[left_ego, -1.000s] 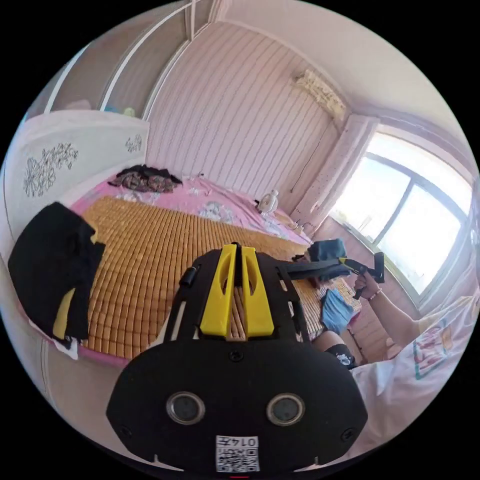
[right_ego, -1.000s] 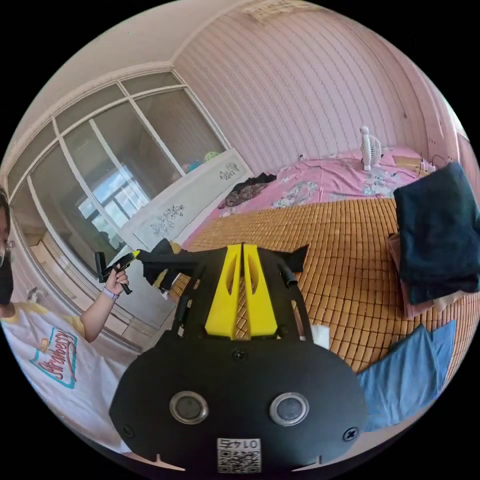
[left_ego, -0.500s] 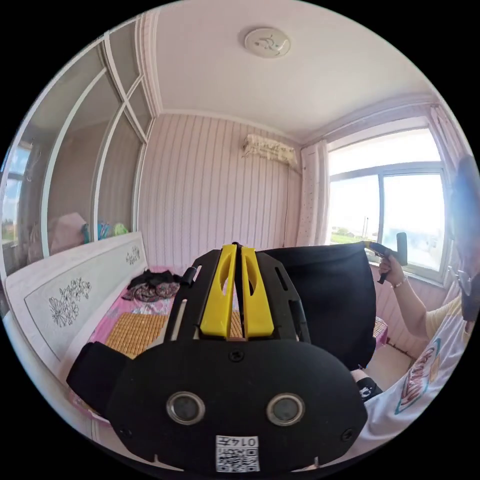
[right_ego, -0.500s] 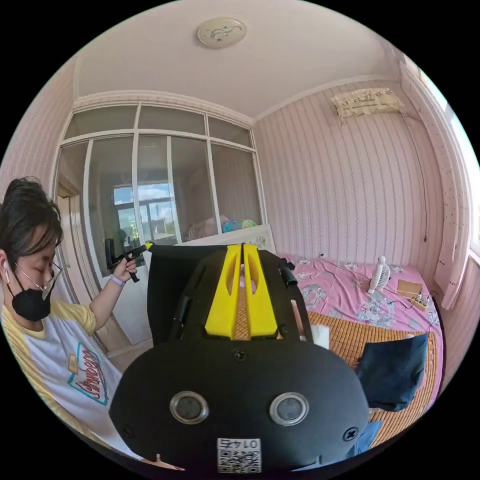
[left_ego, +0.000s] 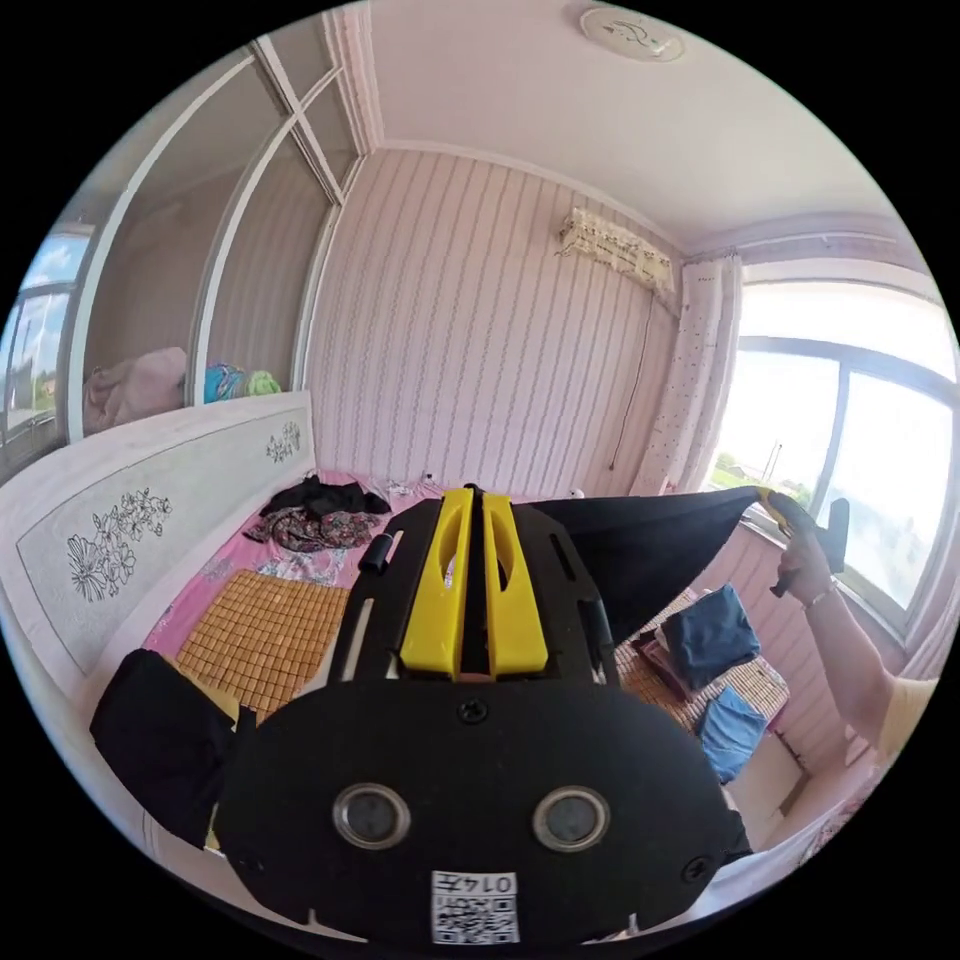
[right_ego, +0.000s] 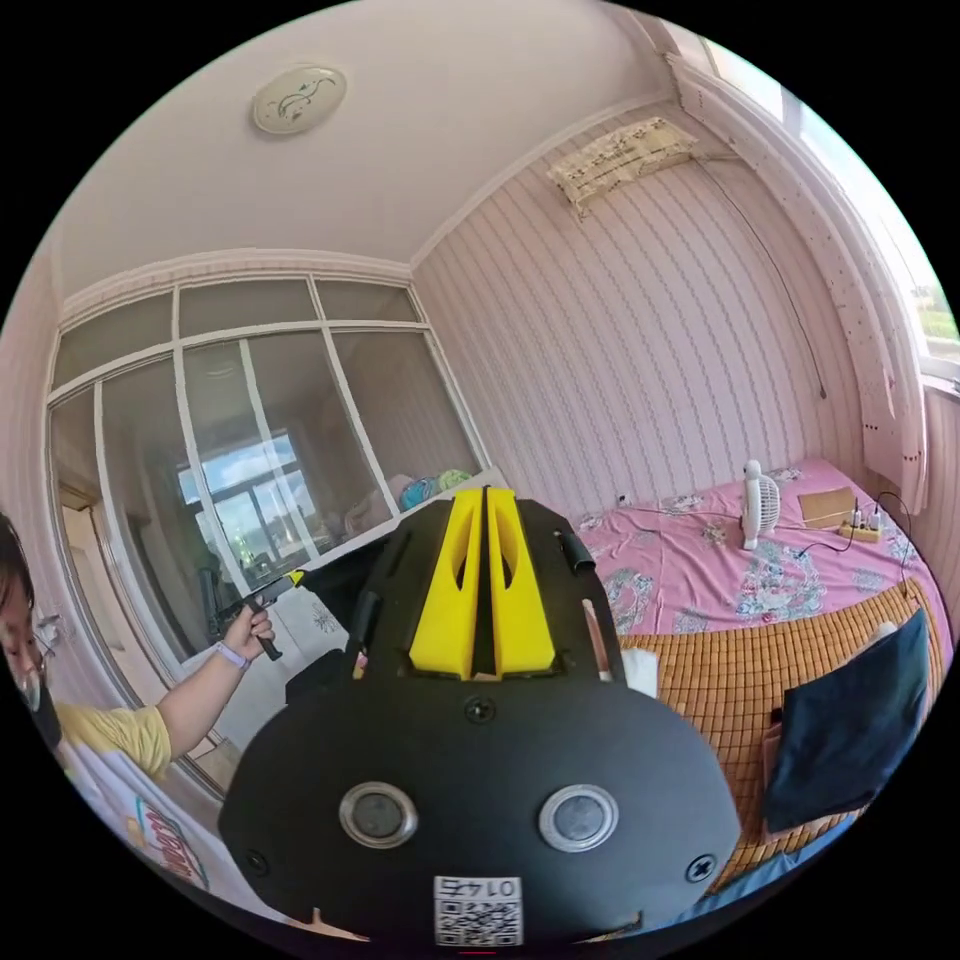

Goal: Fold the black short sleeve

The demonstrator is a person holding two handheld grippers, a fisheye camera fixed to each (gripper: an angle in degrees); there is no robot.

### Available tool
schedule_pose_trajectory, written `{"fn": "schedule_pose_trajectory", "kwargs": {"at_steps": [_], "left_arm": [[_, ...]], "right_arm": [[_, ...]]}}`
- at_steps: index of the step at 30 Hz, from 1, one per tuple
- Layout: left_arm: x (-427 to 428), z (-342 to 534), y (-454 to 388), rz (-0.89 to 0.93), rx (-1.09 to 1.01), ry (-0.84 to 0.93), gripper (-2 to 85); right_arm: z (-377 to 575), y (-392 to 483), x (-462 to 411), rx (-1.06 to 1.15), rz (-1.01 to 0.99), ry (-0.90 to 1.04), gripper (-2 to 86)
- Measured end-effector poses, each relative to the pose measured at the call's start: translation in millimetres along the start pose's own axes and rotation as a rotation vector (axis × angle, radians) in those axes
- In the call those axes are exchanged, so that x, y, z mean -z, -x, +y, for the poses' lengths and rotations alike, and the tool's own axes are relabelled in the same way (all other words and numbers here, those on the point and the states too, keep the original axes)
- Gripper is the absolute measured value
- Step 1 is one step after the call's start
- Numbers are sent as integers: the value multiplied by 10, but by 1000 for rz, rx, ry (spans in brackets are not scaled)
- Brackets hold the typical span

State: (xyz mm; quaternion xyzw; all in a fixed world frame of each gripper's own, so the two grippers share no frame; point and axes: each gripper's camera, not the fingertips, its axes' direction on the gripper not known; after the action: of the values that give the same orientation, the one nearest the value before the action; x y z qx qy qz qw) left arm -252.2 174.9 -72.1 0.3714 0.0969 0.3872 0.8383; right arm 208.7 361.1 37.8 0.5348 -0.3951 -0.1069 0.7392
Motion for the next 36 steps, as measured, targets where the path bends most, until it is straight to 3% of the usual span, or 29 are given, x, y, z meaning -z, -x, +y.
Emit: {"fn": "schedule_pose_trajectory", "kwargs": {"at_steps": [4, 7, 12, 16, 21, 29, 32, 36], "left_arm": [[-411, 602, 245, 63, 39, 178, -7], [-844, 1238, 423, 24, 72, 355, -5], [-1495, 2281, 783, -46, 276, 626, -2], [-1789, 2955, 955, -58, 368, 774, -1], [-1835, 3348, 1115, -97, 403, 866, -8], [-1937, 3556, 1069, 2, 423, 881, 45], [-2199, 3630, 878, 41, 345, 970, 67], [-2500, 3721, 598, -66, 156, 1063, 34]], "right_arm": [[694, -272, 12, 35, 106, 88, 1], [1478, -656, -123, -35, 183, 269, 1], [2804, -1359, -307, -380, 188, 513, 2], [3386, -1642, -332, -480, 261, 646, 3], [3811, -1872, -267, -502, 384, 852, 11], [3950, -1917, -348, -365, 535, 900, 92], [4018, -2043, -450, -375, 563, 909, 103], [4137, -2269, -559, -407, 549, 968, 62]]}}
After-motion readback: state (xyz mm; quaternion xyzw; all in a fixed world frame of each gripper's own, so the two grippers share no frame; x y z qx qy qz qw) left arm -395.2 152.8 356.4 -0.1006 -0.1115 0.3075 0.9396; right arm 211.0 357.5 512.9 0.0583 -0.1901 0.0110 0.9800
